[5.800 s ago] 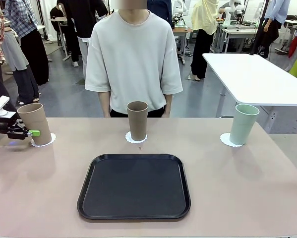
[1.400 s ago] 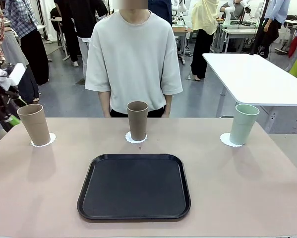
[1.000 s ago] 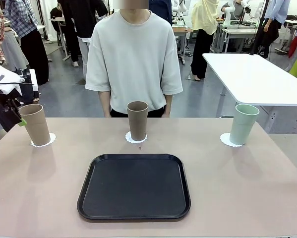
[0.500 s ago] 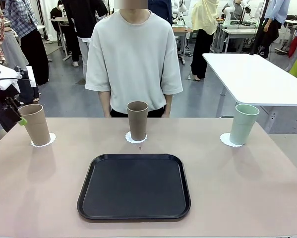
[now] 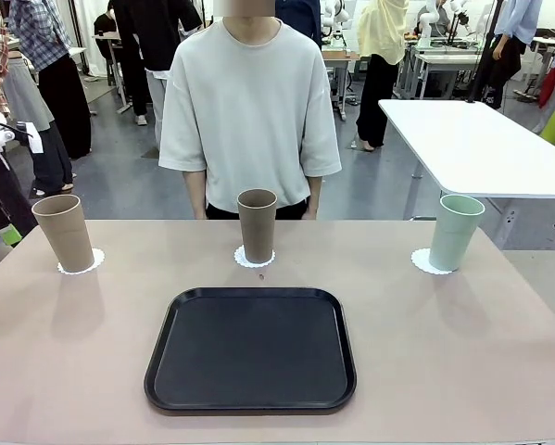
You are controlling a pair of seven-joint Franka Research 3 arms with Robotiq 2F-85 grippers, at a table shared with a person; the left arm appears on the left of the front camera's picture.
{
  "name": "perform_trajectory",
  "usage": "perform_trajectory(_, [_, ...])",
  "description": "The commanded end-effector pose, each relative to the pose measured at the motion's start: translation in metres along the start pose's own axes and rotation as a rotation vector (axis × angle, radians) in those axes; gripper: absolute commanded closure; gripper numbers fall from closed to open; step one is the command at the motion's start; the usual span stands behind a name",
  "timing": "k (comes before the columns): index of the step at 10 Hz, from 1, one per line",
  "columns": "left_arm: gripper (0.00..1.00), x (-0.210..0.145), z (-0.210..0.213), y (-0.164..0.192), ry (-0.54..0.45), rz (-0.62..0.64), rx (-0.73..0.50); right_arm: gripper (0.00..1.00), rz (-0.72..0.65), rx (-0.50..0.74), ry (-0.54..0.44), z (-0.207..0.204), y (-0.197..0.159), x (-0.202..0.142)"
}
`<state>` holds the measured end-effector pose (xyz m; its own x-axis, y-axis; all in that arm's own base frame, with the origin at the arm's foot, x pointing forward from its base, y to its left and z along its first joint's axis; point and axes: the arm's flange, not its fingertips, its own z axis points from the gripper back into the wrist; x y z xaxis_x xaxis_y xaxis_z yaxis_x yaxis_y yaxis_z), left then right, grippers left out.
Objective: Place coasters on the table and set cups on them.
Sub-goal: Take one Reusable plastic cup from the Flat Tray and place it on a coaster set by the human.
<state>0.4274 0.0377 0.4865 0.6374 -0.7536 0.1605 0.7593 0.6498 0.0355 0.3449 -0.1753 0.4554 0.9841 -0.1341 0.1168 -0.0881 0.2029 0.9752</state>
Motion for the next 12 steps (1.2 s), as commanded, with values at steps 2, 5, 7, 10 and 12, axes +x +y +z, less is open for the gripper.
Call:
perform_trajectory(2, [0.0, -0.0004, -0.0037, 0.004, -0.016, -0.001, 0.037, 0.0, 0.009, 0.006, 0.003, 0.0014, 0.0008, 0.0009])
perform_trajectory(5, [0.0, -0.0004, -0.0037, 0.004, -0.016, -0.001, 0.037, 0.0, 0.009, 0.006, 0.003, 0.0014, 0.0008, 0.0009])
perform_trajectory(7, [0.0, -0.0004, -0.0037, 0.004, -0.016, -0.001, 0.037, 0.0, 0.009, 0.006, 0.003, 0.0014, 0.0008, 0.0009])
perform_trajectory(10, [0.0, -0.0004, -0.0037, 0.004, -0.016, -0.001, 0.037, 0.0, 0.009, 0.006, 0.003, 0.0014, 0.0008, 0.0009])
perform_trajectory(12, [0.0, -0.0004, -0.0037, 0.004, -0.016, -0.001, 0.037, 0.0, 0.009, 0.006, 0.003, 0.0014, 0.0008, 0.0009])
